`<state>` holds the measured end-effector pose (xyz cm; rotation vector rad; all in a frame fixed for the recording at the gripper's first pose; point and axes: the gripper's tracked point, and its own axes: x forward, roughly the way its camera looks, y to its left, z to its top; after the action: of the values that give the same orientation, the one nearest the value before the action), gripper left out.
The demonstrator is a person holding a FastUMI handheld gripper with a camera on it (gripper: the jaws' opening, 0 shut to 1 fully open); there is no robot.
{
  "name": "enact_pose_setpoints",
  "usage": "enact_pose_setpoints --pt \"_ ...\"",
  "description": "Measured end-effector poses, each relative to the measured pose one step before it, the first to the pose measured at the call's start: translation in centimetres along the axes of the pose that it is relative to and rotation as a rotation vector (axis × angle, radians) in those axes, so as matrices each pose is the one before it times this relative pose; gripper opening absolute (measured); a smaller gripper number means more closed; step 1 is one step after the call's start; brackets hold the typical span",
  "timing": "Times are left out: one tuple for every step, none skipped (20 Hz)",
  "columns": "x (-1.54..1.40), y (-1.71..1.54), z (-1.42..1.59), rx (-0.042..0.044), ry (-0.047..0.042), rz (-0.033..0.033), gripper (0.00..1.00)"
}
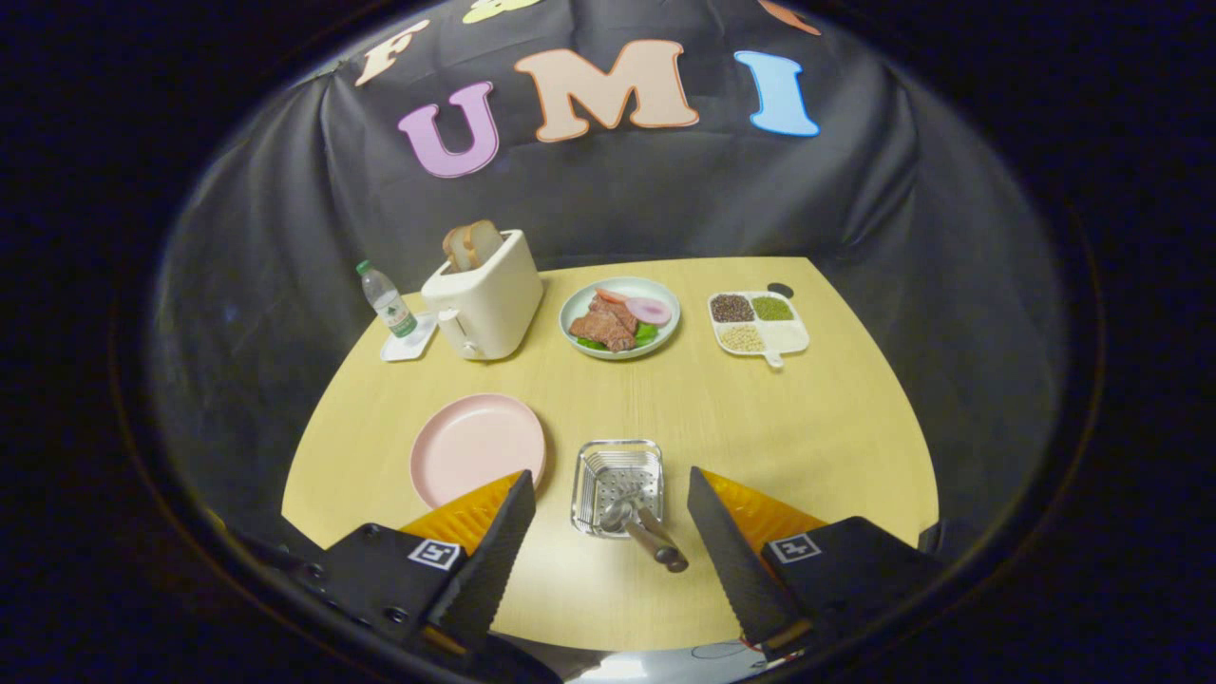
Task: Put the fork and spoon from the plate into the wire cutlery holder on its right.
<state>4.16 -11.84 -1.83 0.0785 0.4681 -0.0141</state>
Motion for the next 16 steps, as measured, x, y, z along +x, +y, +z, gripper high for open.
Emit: enact_pose_setpoints --pt "-0.315 0.021 0.086 -0.00229 -0.00578 -0.00058 1.00" --pt "-0.410 -0.011 0.157 -0.00635 -0.00722 -0.00411 1.00" --pt "-0.432 -0.028 0.269 -0.00782 -0.01070 -0.00461 1.00" --pt "-0.445 -0.005 0.385 -0.00455 -0.01529 -0.00751 1.00" --pt "-0.482 0.236 0.553 0.00131 -0.02087 -0.00095 1.00" --pt "-0.615 0.435 0.686 0.00754 -0.02661 0.00448 1.00" --pt "-0.588 0.466 0.747 0.01087 -0.03147 0.00365 1.00" --pt "-0.525 0.431 0.869 0.01341 -0.03627 0.00440 1.00" --pt "-0.487 0.553 0.941 0.01550 -0.03916 0.00684 1.00" --pt "-0.471 0.602 1.007 0.01643 -0.04496 0.00726 1.00" --pt "-0.411 0.611 1.201 0.01557 -0.04937 0.00892 1.00" --pt "-0.293 0.499 1.185 0.01131 -0.05195 0.00557 1.00" --pt "-0.214 0.161 1.275 0.00367 -0.05873 -0.00283 1.00" --pt "-0.044 -0.030 1.194 -0.00777 -0.06232 -0.00894 1.00" --pt "0.034 -0.093 1.258 -0.01625 -0.06053 -0.01421 1.00" --pt "0.026 -0.102 1.125 -0.01603 -0.05312 -0.01160 1.00"
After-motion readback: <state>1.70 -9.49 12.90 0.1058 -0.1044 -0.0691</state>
